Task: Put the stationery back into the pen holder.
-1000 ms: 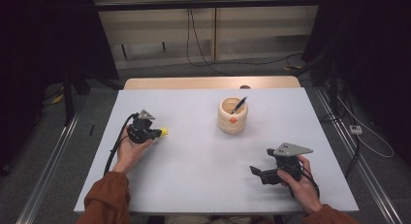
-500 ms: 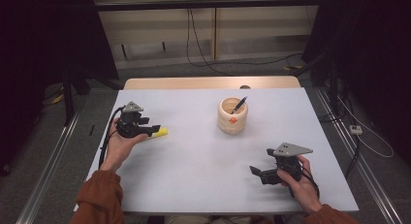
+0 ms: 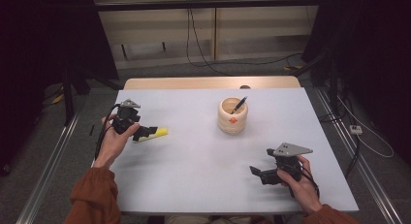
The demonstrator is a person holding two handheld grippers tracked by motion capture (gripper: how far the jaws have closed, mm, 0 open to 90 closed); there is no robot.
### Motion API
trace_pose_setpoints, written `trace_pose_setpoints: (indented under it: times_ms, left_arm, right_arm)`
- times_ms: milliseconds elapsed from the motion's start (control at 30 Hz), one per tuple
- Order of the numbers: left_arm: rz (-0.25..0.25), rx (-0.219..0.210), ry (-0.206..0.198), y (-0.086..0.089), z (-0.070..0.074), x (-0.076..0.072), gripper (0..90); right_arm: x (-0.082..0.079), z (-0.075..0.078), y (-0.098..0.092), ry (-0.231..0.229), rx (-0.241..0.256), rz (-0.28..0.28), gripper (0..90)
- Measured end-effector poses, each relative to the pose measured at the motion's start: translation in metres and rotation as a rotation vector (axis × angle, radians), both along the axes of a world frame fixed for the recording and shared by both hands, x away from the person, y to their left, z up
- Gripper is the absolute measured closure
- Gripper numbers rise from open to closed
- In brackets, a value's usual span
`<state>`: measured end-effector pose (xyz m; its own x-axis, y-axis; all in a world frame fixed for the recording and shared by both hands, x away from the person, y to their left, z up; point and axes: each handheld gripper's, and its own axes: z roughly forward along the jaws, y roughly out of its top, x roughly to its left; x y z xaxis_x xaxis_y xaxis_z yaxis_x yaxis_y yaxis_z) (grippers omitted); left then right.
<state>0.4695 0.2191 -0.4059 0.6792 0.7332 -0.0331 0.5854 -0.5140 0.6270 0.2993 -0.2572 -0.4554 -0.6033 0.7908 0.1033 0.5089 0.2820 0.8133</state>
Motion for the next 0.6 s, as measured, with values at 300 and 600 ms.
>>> trace_pose_setpoints:
  times_ms: [300,600]
  left_arm:
    - [-0.059,0.087,0.017,0.003,-0.008,0.008,12.3]
    - [-0.158,0.107,0.016,-0.005,-0.014,0.011,19.9]
  right_arm:
    - [0.0,0.0,0.0,0.001,-0.001,0.002,6.8]
    - [0.0,0.0,0.001,0.002,-0.001,0.003,6.8]
